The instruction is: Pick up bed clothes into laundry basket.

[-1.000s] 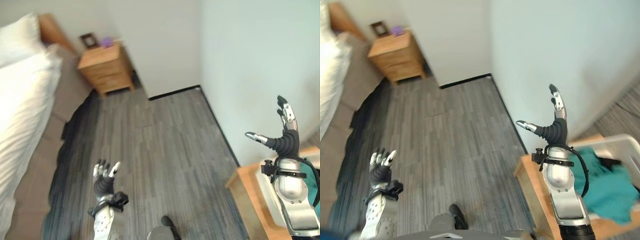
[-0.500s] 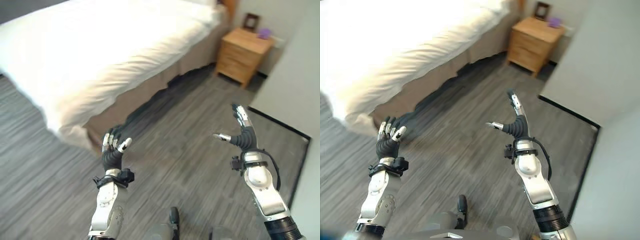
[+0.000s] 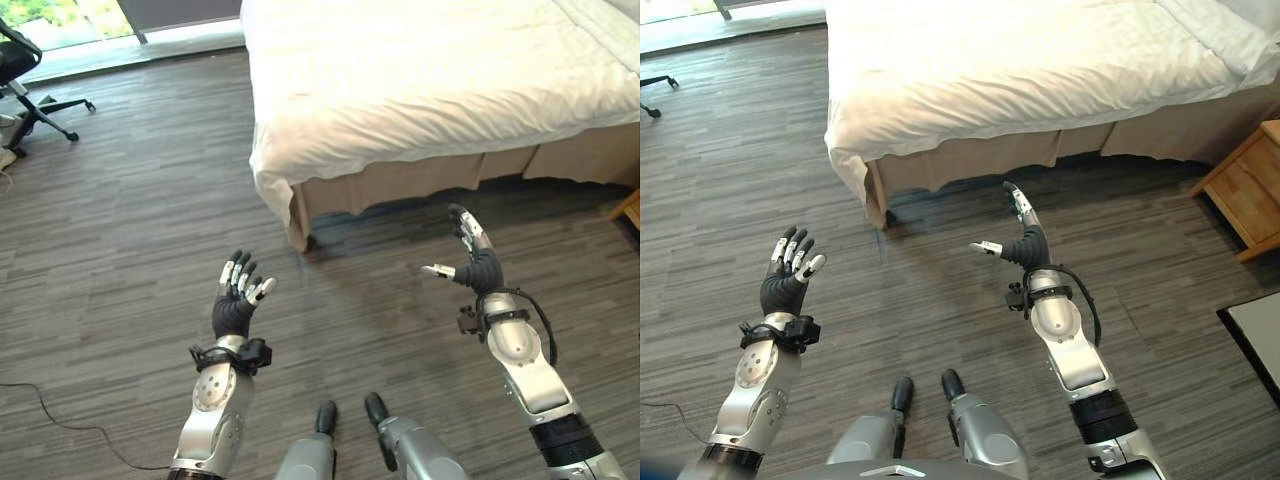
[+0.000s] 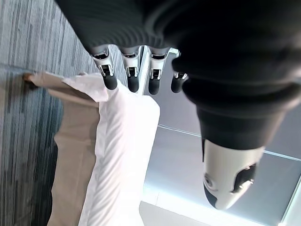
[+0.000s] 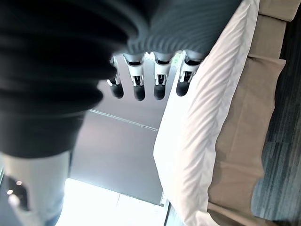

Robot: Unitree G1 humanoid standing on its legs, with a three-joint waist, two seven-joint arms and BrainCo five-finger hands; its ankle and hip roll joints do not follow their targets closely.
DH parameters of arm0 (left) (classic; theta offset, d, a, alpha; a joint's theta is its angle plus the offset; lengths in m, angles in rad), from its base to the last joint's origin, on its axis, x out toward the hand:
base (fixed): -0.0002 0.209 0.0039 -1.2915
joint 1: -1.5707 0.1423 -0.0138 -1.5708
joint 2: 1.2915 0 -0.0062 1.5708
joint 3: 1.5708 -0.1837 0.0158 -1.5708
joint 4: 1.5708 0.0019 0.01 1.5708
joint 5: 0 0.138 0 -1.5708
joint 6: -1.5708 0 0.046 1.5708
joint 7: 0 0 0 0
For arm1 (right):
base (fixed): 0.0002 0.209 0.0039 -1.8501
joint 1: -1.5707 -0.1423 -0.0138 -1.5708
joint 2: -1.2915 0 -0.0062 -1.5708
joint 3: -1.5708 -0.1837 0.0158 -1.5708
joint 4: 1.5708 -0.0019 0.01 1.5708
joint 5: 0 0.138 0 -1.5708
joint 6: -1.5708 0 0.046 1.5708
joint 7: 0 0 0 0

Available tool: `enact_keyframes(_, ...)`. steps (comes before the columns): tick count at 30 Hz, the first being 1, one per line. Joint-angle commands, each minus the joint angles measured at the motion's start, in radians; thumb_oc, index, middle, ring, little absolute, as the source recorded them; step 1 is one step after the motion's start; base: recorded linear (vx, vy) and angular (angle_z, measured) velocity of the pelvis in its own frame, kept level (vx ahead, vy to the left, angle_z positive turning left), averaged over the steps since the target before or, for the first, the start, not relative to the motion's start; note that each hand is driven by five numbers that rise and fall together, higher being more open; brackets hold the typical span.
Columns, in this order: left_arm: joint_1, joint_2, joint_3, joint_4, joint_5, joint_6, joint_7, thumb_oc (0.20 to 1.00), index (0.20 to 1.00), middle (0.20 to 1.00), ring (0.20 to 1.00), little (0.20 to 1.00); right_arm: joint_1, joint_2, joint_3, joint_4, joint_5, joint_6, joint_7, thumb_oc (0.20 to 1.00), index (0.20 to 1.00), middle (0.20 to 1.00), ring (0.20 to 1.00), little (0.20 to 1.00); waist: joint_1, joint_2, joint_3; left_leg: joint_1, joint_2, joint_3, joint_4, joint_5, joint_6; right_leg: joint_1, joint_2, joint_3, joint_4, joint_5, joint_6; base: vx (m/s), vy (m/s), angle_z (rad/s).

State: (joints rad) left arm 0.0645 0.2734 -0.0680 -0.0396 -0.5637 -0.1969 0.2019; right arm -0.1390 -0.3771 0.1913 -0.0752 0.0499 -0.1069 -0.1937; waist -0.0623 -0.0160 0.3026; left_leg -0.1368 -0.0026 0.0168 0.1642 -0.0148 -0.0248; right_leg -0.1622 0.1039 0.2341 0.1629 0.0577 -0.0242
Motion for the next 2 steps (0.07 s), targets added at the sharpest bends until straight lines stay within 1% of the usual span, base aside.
enact_keyframes(1,0.022,0.025,0.079,-0.040,0.030,-0.054,0.020,1.000,1.000,1.000,1.000,1.000,-0.017,0.020,-0.021,-0.078,0.040,-0.053,-0.001,1.000,1.000,1.000,1.000,1.000,-0.003,-0.032,-0.034,0.077,-0.008,0.139,-0.040,-0.080,0.014,0.132,-0.147,-0.012,-0.236,-0.007,0.096,0.08,-0.015,0.83)
enact_keyframes(2,0.046,0.020,0.090,-0.034,0.026,-0.045,0.011,1.000,1.000,1.000,1.000,1.000,-0.008,0.024,-0.022,-0.085,0.046,-0.046,0.012,1.000,1.000,1.000,1.000,1.000,-0.005,-0.021,-0.047,0.103,-0.010,0.138,-0.086,-0.080,0.025,0.137,-0.137,-0.011,-0.238,-0.012,0.096,0.09,0.011,0.86)
